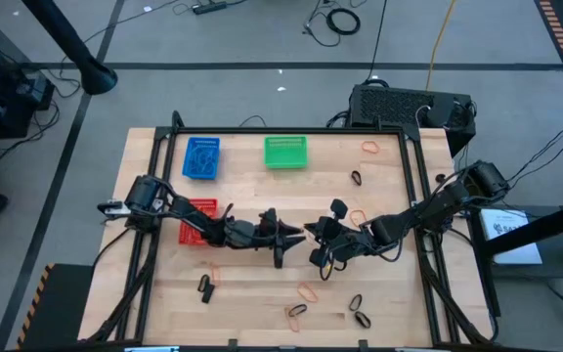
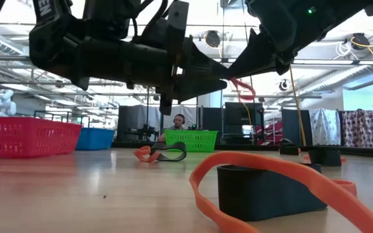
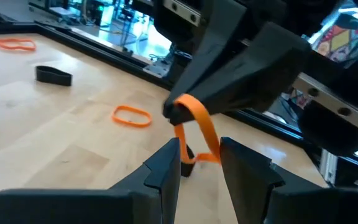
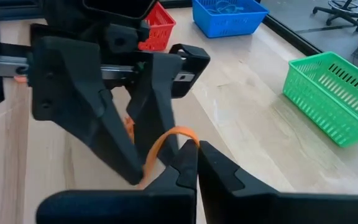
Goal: Sort rubber bands into baskets
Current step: Put the orange rubber band into the red bin
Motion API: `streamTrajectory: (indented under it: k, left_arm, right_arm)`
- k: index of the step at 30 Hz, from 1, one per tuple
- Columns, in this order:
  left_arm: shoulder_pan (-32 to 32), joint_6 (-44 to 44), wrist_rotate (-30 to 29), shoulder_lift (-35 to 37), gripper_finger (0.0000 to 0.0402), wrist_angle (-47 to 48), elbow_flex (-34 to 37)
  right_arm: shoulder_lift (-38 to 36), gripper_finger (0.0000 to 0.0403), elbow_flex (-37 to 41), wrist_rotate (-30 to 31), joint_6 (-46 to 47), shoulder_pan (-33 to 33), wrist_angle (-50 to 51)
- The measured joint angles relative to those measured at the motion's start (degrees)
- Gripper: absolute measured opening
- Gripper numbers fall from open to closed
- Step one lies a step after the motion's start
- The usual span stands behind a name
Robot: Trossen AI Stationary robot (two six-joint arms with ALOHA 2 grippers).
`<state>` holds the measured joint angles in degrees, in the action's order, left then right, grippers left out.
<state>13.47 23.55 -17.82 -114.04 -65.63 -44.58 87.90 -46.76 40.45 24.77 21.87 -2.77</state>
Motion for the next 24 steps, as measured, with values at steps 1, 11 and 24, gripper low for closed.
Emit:
streamTrajectory:
  k: [1, 11, 24]
  left_arm:
    - [0.00, -0.01, 0.40, 0.00, 0.0121, 0.00, 0.00]
    - [-0.71, -0.02, -0.21, 0.00, 0.0121, 0.41, -1.34]
    - [-0.76, -2.71, 1.31, 0.00, 0.0027, 0.57, -1.44]
  right_arm:
    - [0.00, 0.0000, 0.00, 0.00, 0.02, 0.00, 0.03]
    - [0.00, 0.0000, -0.02, 0.12, 1.11, 0.00, 0.01]
    - [0.00, 0.0002, -0.01, -0.03, 0.85, 0.00, 0.05]
